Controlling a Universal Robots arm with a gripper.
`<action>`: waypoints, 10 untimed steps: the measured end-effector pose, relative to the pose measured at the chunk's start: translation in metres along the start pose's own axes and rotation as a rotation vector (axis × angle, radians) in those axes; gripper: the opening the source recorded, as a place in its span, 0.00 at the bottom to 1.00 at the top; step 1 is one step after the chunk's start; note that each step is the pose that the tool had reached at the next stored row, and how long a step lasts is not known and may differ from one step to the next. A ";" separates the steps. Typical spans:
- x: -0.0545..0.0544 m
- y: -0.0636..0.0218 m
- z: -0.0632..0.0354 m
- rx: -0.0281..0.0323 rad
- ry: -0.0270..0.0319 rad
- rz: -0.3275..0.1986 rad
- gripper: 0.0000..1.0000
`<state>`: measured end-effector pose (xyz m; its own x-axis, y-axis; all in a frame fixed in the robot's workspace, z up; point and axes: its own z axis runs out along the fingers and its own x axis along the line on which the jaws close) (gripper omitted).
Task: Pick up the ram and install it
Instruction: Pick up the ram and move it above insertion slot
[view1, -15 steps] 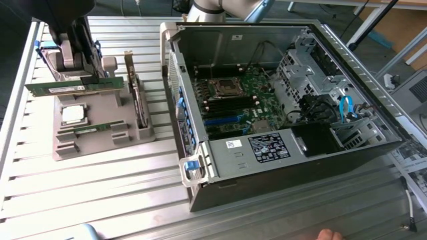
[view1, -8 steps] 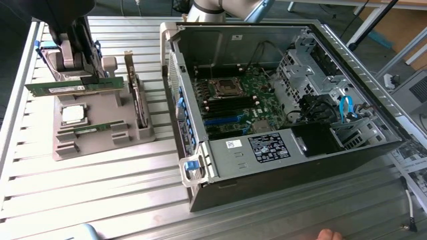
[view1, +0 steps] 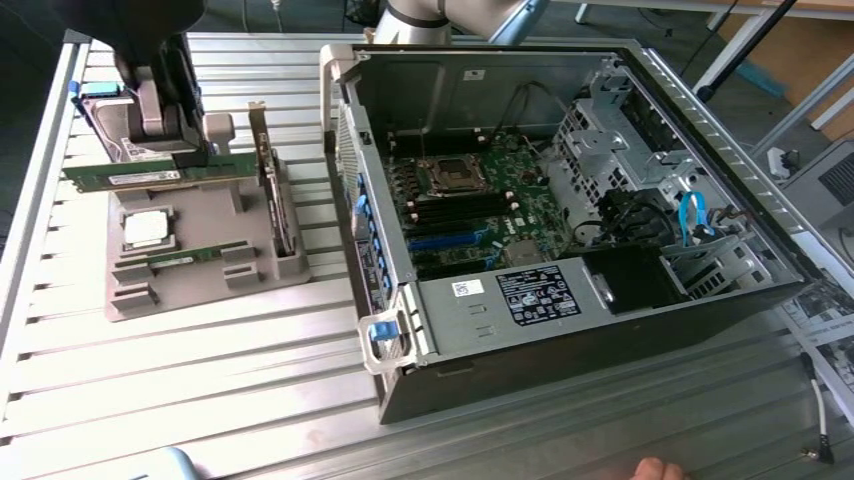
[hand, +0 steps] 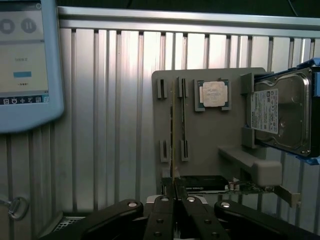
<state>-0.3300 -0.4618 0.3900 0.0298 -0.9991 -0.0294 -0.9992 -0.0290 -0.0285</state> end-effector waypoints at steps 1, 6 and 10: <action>0.000 -0.0013 0.0000 -0.0001 0.0000 0.000 0.12; 0.000 -0.0081 0.0002 0.0000 0.0000 0.000 0.12; 0.000 -0.0136 0.0004 -0.0001 0.0000 0.000 0.12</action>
<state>-0.3164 -0.4618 0.3900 0.0298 -0.9991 -0.0294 -0.9992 -0.0290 -0.0284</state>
